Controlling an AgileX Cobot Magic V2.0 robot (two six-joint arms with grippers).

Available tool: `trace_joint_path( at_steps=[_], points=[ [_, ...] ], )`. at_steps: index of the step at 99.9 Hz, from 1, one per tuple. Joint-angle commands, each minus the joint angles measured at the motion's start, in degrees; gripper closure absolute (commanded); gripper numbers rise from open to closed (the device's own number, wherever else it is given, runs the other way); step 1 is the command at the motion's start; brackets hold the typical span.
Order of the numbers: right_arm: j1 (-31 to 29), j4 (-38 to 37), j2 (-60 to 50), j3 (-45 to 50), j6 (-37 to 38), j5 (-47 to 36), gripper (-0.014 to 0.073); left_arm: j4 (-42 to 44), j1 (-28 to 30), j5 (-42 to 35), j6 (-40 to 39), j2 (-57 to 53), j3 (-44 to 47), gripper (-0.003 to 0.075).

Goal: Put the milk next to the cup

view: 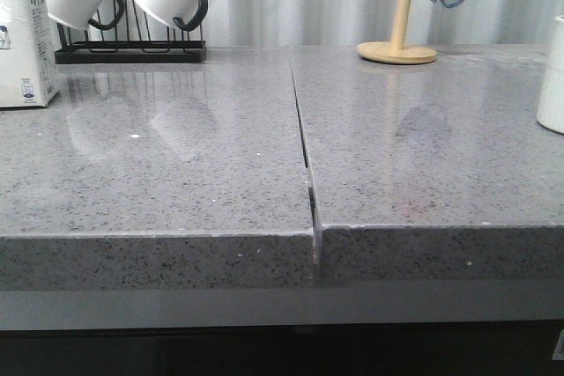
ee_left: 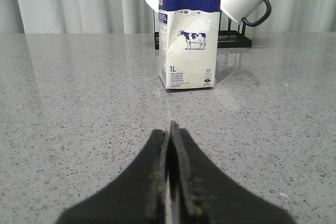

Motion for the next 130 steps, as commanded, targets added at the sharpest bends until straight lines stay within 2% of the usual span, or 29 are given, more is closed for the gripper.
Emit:
trace_joint_path(
  at_steps=[1,43,64,80,105,123,130],
  points=[
    [0.15,-0.46,-1.1,-1.16,-0.39,-4.47,0.0643,-0.44,0.08,-4.63,-0.26,-1.73,2.43,0.0741],
    [0.15,-0.46,-0.98,-1.25,-0.39,-4.47,0.0643,-0.44,0.08,-4.63,-0.26,-1.73,2.43,0.0741],
    [0.15,-0.46,2.11,-5.43,-0.39,-2.97,0.0643,-0.44,0.08,-4.63,-0.26,-1.73,2.43,0.0741],
    [0.15,-0.46,7.77,-11.7,-0.39,-0.97,0.0643,-0.44,0.08,-4.63,-0.26,-1.73,2.43,0.0741],
    [0.15,-0.4,19.34,-21.94,-0.39,7.42,0.0643,-0.44,0.08,-4.63,-0.26,-1.73,2.43,0.0741],
    [0.15,-0.34,26.46,-22.43,-0.39,4.19,0.0638,-0.44,0.08,-4.63,-0.26,-1.73,2.43,0.0741],
    [0.15,-0.34,29.1,-22.43,-0.39,2.77,0.061,-0.44,0.08,-4.63,-0.26,-1.73,2.43,0.0741]
  ],
)
